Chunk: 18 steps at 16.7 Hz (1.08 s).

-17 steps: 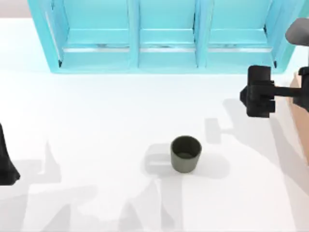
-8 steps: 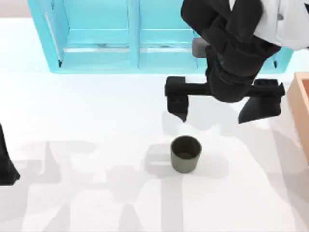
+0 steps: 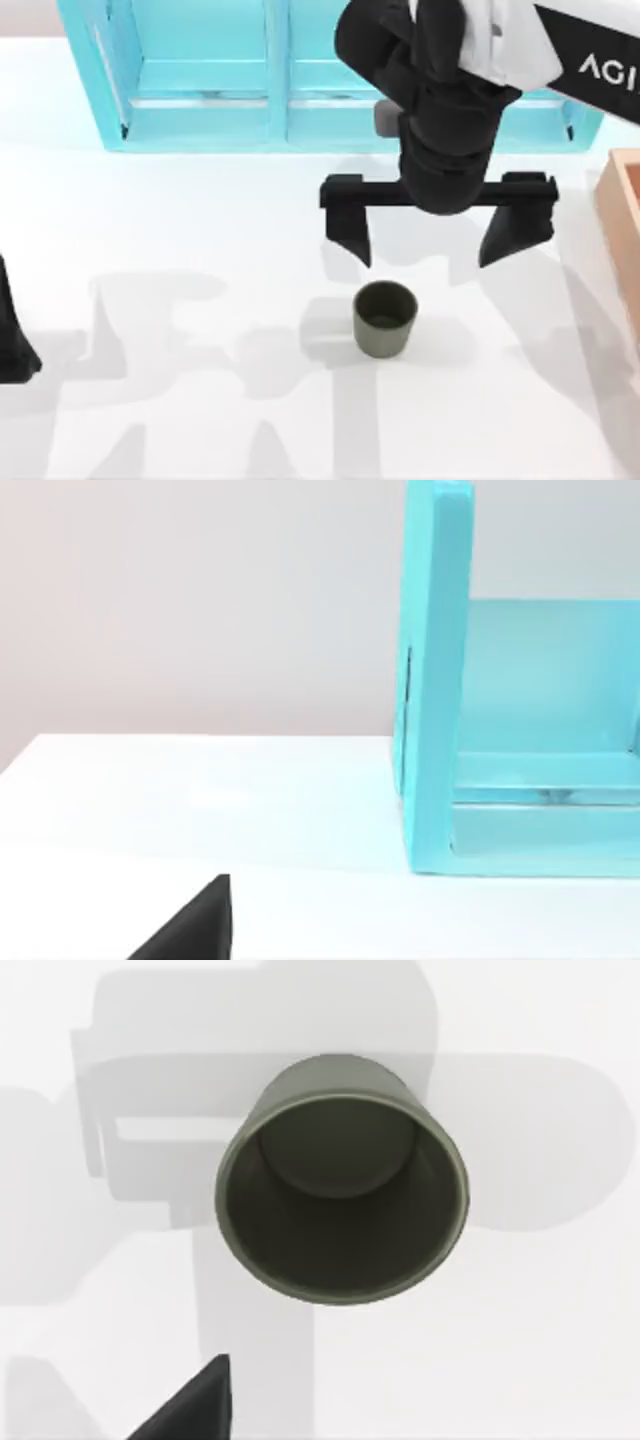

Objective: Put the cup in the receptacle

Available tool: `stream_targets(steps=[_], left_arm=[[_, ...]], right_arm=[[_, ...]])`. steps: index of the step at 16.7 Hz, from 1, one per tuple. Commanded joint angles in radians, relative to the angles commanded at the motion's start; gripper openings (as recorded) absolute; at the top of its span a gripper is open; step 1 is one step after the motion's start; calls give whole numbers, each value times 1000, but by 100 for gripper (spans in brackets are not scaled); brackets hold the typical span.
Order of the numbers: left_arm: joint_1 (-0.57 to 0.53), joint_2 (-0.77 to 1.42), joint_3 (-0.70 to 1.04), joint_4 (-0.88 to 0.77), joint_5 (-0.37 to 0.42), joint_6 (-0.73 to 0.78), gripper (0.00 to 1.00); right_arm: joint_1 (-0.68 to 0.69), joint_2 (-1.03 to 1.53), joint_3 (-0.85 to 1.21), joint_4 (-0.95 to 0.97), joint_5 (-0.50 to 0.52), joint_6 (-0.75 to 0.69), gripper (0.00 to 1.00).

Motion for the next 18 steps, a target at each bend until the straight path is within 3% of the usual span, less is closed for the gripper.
stream_targets(steps=[5, 13, 18], left_arm=[[0, 0, 0, 0, 0, 0, 100], [0, 0, 0, 0, 0, 0, 100], [0, 0, 0, 0, 0, 0, 100]], right_arm=[[1, 3, -17, 17, 0, 0, 100], [3, 61, -259, 324, 0, 4, 100], [3, 70, -298, 367, 1, 4, 100]])
